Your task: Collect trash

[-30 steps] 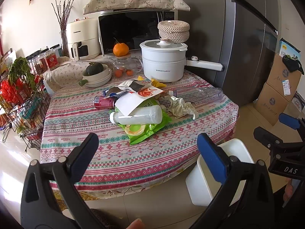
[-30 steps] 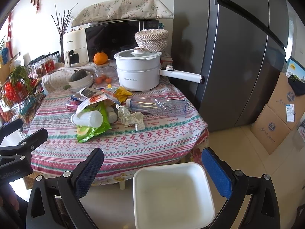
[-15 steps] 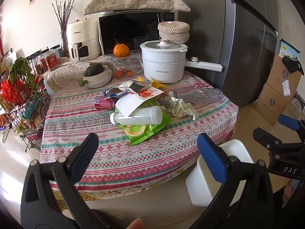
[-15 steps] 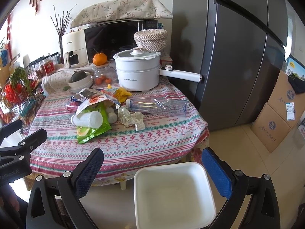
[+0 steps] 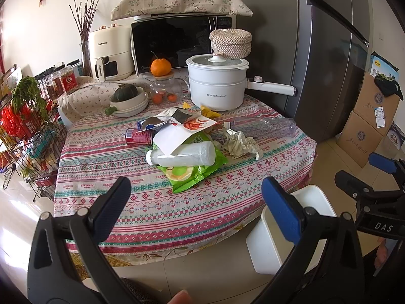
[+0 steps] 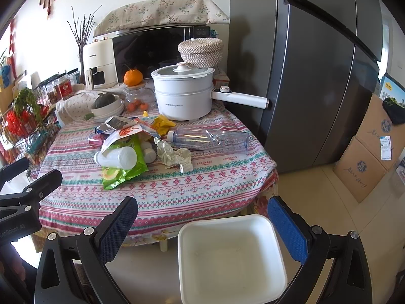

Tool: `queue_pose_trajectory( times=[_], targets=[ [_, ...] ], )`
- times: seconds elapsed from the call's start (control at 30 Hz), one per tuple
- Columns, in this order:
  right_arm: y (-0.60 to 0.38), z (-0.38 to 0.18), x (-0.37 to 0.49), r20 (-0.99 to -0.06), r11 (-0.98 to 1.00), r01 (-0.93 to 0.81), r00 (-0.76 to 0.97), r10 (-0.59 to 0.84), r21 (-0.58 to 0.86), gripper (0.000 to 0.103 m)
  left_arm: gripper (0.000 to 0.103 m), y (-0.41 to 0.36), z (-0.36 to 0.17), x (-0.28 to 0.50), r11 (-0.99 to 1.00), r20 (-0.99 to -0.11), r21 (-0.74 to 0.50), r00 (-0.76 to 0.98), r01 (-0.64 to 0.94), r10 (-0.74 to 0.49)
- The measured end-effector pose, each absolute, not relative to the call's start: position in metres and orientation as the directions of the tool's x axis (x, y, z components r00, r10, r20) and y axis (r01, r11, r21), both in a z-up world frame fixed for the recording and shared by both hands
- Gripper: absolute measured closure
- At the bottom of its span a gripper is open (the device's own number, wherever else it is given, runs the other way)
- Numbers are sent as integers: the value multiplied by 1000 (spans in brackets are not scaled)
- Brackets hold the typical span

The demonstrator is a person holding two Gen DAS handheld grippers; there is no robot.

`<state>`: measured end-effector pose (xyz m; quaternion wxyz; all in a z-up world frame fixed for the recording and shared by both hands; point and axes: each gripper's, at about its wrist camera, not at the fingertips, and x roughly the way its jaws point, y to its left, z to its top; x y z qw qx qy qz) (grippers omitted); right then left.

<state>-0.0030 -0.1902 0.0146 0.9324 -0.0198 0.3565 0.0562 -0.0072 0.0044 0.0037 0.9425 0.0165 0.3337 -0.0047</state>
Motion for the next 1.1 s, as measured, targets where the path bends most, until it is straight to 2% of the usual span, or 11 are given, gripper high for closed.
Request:
queue_pose_trajectory(
  times=[0.9,1.0,1.1],
  targets=[
    [-191,15,-3,-672,994,-108,736,78,-2,0,0,11,2,-4,1000,-639,21,769,3,11],
    [-192,15,-2,-675,995,-104,734,77,-1,0,1,16,2,1,1000,-659,-15,752,18,-24],
    [-191,16,-1,-682,994,-110,728,75,-8,0,1,29,1,11,993,-685,-111,721,39,-105]
  ],
)
